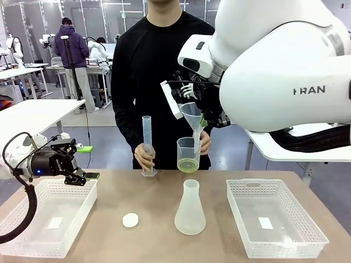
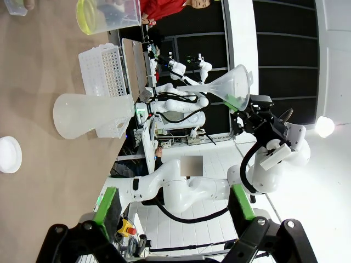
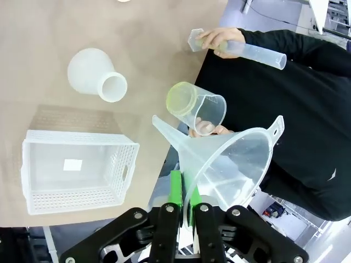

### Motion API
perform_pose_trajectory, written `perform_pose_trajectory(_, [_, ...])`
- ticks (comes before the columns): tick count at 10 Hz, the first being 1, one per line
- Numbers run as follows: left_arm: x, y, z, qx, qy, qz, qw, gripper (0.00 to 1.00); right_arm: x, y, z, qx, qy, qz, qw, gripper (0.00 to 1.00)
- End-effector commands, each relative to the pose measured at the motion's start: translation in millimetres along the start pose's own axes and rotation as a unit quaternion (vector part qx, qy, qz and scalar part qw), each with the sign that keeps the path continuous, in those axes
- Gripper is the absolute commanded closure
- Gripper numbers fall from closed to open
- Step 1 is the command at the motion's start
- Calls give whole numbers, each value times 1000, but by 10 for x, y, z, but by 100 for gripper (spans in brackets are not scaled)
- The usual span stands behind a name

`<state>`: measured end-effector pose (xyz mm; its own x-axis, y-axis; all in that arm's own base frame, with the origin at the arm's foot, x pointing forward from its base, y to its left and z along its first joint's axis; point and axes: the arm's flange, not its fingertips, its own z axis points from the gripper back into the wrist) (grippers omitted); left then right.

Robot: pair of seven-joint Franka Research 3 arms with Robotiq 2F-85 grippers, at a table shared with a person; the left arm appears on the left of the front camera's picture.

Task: Prepare the solutions needed for the experiment.
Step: Pick up the Plastic Funnel and insert it into the Big flask.

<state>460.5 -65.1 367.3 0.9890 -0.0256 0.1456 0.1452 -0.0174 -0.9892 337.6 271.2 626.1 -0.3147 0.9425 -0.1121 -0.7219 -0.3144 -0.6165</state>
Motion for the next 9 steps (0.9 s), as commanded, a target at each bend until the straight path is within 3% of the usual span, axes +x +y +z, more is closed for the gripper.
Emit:
perform_pose_trajectory(1, [1, -31, -5, 2, 2, 1, 1000, 0, 6, -20, -29, -5, -3, -1, 1000, 96])
perform_pose_trajectory(9, [1, -31, -5, 2, 2, 1, 1000, 0, 140, 162, -176, 3, -23, 23, 999, 96])
